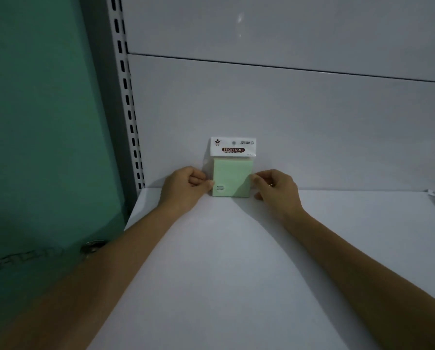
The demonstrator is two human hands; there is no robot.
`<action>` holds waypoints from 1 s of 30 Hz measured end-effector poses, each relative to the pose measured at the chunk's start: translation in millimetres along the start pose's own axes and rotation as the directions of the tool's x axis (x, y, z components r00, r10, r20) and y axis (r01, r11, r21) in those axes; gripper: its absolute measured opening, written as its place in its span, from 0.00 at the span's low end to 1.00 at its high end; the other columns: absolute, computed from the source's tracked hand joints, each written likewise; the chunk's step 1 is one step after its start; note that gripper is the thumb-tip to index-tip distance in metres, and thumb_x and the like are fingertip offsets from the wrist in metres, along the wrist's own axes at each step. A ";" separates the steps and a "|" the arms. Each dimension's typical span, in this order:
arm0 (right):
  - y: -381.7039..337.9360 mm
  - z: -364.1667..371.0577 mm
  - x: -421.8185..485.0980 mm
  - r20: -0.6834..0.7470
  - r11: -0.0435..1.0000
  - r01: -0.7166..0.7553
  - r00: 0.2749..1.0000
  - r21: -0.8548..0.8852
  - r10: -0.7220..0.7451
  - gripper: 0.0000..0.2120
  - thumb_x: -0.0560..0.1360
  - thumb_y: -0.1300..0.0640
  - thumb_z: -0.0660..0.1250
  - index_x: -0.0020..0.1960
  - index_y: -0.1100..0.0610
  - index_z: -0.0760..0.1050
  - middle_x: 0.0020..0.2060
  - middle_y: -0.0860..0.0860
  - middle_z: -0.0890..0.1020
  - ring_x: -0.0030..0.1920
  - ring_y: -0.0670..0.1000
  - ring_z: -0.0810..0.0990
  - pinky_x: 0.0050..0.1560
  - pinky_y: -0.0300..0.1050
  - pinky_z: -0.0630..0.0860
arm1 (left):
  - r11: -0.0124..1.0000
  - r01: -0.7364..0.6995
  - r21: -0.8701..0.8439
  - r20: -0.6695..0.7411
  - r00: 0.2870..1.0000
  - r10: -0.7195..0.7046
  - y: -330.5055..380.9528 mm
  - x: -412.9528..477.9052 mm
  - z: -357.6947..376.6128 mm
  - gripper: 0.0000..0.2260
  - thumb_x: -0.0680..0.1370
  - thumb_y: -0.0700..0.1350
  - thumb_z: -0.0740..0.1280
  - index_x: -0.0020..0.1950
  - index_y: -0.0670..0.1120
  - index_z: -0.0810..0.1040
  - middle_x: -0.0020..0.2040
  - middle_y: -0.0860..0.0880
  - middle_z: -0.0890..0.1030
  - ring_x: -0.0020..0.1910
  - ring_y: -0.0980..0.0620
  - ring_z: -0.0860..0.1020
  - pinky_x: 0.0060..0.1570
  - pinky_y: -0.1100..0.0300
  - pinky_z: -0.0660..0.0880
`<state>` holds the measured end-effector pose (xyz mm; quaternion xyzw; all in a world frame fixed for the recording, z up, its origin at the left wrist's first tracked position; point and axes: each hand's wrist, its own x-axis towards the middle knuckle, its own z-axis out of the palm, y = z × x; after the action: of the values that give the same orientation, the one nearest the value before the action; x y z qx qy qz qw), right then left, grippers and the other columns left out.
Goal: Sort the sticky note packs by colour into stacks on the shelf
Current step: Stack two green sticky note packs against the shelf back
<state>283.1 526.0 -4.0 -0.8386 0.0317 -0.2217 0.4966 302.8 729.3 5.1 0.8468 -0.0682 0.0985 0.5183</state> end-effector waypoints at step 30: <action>97.8 -451.0 -269.8 -0.126 0.959 -0.188 0.978 -0.212 0.164 0.10 0.76 0.53 0.65 0.56 0.54 0.75 0.43 0.49 0.80 0.43 0.47 0.79 0.38 0.40 0.74 | 0.830 -0.548 0.106 0.462 0.766 0.446 262.9 -309.2 331.5 0.10 0.76 0.55 0.65 0.55 0.54 0.75 0.53 0.56 0.78 0.46 0.57 0.76 0.46 0.57 0.75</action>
<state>-125.3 181.2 5.6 -0.8696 0.1575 -0.2163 0.4150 -22.8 318.8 11.9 0.8536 -0.3886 0.0567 0.3423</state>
